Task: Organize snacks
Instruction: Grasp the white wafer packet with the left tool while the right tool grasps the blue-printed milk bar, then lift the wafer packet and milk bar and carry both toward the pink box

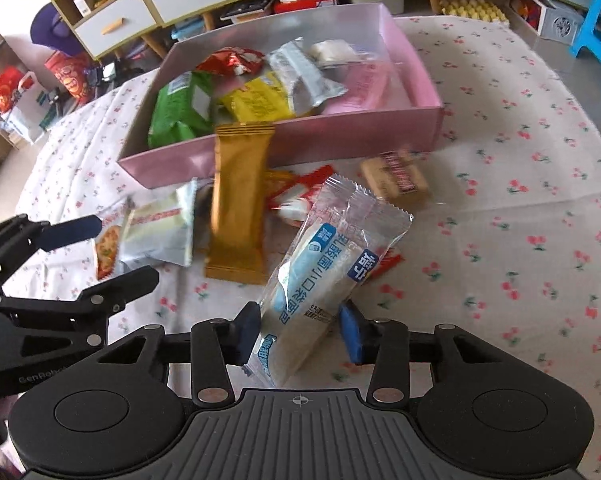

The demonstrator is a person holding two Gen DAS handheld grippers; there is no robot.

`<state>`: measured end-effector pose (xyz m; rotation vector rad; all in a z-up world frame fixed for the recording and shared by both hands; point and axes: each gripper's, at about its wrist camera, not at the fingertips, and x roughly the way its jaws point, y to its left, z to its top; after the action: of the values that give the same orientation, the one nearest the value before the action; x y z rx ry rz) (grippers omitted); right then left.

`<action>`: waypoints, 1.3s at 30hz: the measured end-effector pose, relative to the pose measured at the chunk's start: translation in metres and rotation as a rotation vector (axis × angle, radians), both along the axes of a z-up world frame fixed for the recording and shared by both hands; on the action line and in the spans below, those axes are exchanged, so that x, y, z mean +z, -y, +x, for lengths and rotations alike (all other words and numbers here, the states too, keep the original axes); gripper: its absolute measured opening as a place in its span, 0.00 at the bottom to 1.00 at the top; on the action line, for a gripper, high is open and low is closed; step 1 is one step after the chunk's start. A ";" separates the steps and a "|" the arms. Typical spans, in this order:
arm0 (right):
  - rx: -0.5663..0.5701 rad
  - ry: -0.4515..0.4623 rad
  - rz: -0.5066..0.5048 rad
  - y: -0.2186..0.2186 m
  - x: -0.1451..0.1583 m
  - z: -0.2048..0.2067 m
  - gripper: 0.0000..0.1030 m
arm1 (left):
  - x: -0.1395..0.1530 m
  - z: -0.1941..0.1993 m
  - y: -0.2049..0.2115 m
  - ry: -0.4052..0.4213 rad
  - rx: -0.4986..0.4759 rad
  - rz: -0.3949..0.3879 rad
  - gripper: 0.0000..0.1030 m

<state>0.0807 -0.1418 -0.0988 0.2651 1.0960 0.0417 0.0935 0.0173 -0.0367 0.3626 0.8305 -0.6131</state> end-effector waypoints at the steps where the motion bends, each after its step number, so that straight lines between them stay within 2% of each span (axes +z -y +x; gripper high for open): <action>1: -0.002 -0.003 0.000 0.003 0.000 -0.001 0.39 | -0.001 -0.001 0.003 0.004 -0.013 0.010 0.70; 5: -0.022 -0.022 0.014 0.018 -0.002 -0.004 0.40 | -0.008 -0.003 0.014 0.016 -0.039 0.055 0.69; 10: -0.050 -0.037 0.040 0.034 -0.004 -0.008 0.41 | -0.015 -0.001 0.020 0.019 -0.021 0.105 0.63; 15: -0.072 -0.049 0.070 0.044 -0.005 -0.008 0.44 | -0.014 0.001 0.015 0.020 0.023 0.110 0.44; 17: -0.078 -0.053 0.079 0.045 -0.005 -0.008 0.44 | -0.013 0.001 0.013 0.015 0.036 0.100 0.39; 21: -0.089 -0.053 0.087 0.046 -0.005 -0.008 0.43 | -0.010 0.002 0.012 0.012 0.064 0.088 0.36; 26: -0.102 -0.030 0.104 0.050 0.001 -0.007 0.31 | -0.005 0.003 0.008 -0.031 0.093 0.039 0.35; 32: -0.105 -0.020 0.144 0.053 0.005 -0.008 0.24 | 0.001 0.003 0.002 -0.089 0.131 -0.018 0.35; 35: -0.113 -0.025 0.174 0.054 0.005 -0.009 0.24 | 0.004 0.006 -0.003 -0.133 0.166 -0.064 0.35; 39: -0.114 -0.047 0.191 0.054 0.000 -0.007 0.29 | 0.006 0.006 -0.006 -0.194 0.208 -0.101 0.35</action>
<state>0.0734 -0.1959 -0.0990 0.5020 1.1231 0.0390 0.0995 0.0236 -0.0303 0.1227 1.0047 -0.4984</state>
